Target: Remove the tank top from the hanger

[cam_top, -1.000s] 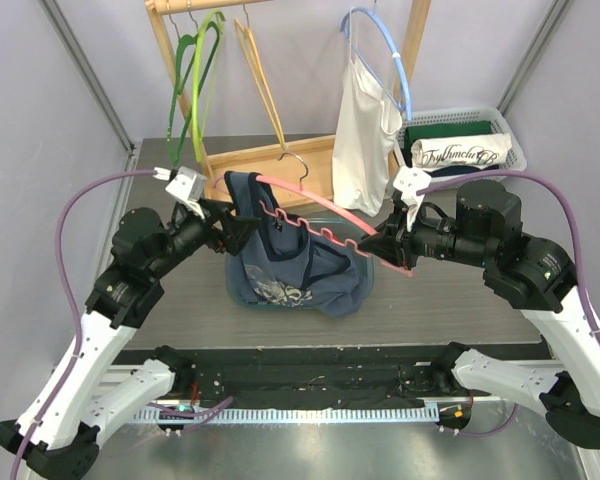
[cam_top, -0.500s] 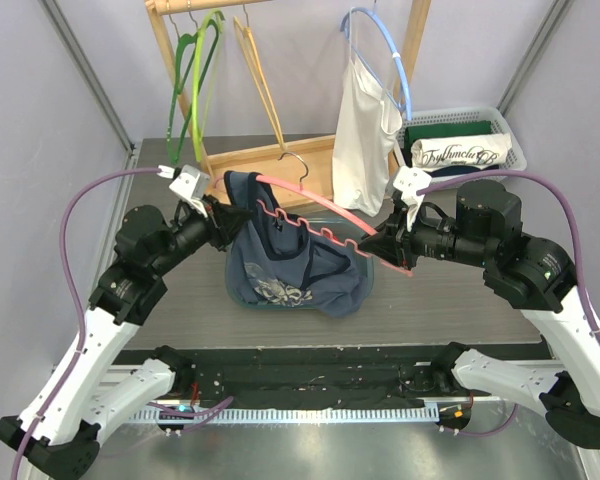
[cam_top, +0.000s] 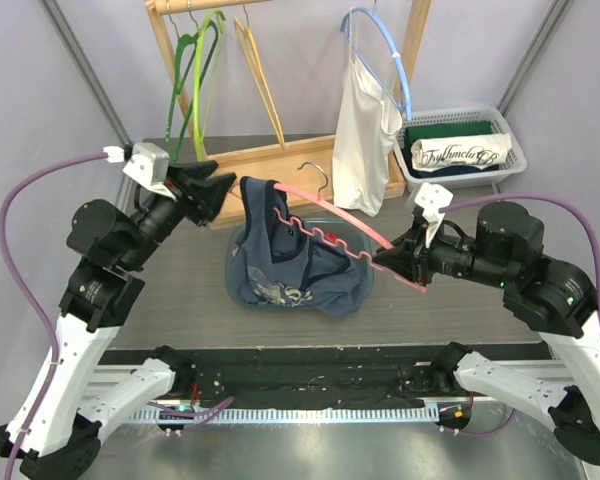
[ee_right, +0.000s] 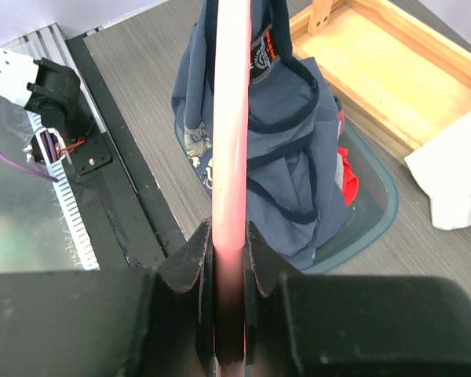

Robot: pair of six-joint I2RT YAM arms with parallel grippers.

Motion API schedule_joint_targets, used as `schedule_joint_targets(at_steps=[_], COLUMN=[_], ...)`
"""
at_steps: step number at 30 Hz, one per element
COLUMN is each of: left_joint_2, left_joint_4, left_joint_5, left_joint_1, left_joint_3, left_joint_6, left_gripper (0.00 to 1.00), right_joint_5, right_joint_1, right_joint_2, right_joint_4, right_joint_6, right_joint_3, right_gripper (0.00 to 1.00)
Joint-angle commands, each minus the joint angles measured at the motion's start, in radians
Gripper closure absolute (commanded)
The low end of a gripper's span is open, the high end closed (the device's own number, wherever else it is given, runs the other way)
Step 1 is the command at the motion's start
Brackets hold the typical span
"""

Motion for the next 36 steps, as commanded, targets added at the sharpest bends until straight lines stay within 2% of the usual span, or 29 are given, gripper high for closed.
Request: schedule_joint_targets(at_steps=[1, 2, 3, 8, 12, 16, 19, 20, 22, 23, 25, 26, 28, 33, 36], left_joint_2=[-0.015, -0.025, -0.036, -0.063, -0.03, -0.005, 0.001, 0.001, 0.0, -0.003, -0.01, -0.01, -0.016, -0.02, -0.022], left_joint_4=[-0.1, -0.123, -0.126, -0.13, -0.071, -0.011, 0.003, 0.012, 0.021, 0.03, 0.035, 0.037, 0.04, 0.052, 0.072], left_joint_5=[0.168, 0.192, 0.201, 0.209, 0.224, 0.221, 0.217, 0.215, 0.215, 0.215, 0.201, 0.198, 0.18, 0.146, 0.112], left_joint_1=[0.005, 0.005, 0.005, 0.003, 0.003, -0.012, -0.015, -0.017, -0.017, -0.017, -0.015, -0.017, -0.015, -0.017, -0.014], left_joint_3=[-0.031, -0.053, -0.076, -0.206, -0.243, -0.252, -0.254, -0.255, -0.262, -0.263, -0.263, -0.266, -0.265, -0.246, -0.213], left_joint_6=[-0.06, -0.071, -0.095, -0.12, -0.155, -0.154, -0.143, -0.141, -0.141, -0.14, -0.129, -0.122, -0.099, -0.054, -0.019], left_gripper=[0.28, 0.13, 0.1, 0.04, 0.01, 0.03, 0.09, 0.17, 0.26, 0.38, 0.49, 0.58, 0.65, 0.71, 0.8], right_joint_5=[0.041, 0.041, 0.037, 0.023, 0.008, 0.0, -0.002, -0.005, -0.008, -0.011, -0.014, -0.014, -0.014, -0.012, -0.008], right_joint_1=[0.0, 0.0, -0.001, 0.0, 0.0, 0.0, 0.0, 0.0, -0.001, 0.0, 0.0, 0.0, 0.0, -0.001, -0.001], right_joint_2=[-0.036, -0.027, -0.02, 0.016, 0.019, 0.02, 0.023, 0.027, 0.033, 0.034, 0.037, 0.037, 0.036, 0.034, 0.031], right_joint_4=[0.067, 0.064, 0.058, 0.042, 0.058, 0.062, 0.065, 0.065, 0.07, 0.068, 0.068, 0.068, 0.068, 0.062, 0.048], right_joint_6=[0.016, 0.012, 0.004, -0.011, -0.004, 0.008, 0.012, 0.012, 0.012, 0.012, 0.013, 0.013, 0.016, 0.021, 0.022], right_joint_3=[0.03, 0.039, 0.05, 0.101, 0.101, 0.098, 0.098, 0.099, 0.101, 0.102, 0.106, 0.106, 0.106, 0.107, 0.107], right_gripper=[0.99, 0.99, 0.99, 0.99, 0.99, 0.99, 0.99, 0.99, 0.99, 0.99, 0.99, 0.99, 0.99, 0.99, 0.99])
